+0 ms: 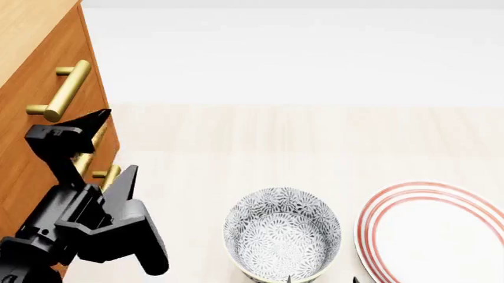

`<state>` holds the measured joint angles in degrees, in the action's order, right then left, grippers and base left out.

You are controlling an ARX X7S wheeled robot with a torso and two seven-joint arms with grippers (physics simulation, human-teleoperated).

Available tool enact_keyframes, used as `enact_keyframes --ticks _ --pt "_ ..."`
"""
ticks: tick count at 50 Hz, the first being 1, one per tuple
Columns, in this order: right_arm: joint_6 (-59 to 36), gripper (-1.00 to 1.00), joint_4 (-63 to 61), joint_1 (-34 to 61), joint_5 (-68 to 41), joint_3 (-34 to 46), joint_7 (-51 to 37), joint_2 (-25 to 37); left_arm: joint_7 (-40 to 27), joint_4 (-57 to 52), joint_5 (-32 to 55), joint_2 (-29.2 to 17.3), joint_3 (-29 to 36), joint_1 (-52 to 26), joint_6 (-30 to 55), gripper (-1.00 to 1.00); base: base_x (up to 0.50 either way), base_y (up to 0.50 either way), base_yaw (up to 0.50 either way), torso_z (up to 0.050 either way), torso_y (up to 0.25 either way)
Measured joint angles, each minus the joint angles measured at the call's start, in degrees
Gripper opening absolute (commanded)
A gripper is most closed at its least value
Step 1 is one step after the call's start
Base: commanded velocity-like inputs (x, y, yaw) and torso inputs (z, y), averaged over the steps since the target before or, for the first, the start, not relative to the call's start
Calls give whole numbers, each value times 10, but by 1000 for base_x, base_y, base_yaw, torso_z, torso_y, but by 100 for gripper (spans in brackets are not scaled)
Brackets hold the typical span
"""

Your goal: Open the top drawer of the cabinet.

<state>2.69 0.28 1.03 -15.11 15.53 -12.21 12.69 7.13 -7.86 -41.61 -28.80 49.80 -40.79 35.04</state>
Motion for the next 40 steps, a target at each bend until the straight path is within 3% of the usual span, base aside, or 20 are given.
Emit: enact_keyframes --ticks 15,40 --pt "1 100 3 1 -4 4 -2 2 22 25 -12 -8 -18 -63 17 100 0 0 0 0 0" --pt "-2 100 4 5 -12 7 -10 6 51 63 -8 -10 -20 -105 20 100 0 0 0 0 0"
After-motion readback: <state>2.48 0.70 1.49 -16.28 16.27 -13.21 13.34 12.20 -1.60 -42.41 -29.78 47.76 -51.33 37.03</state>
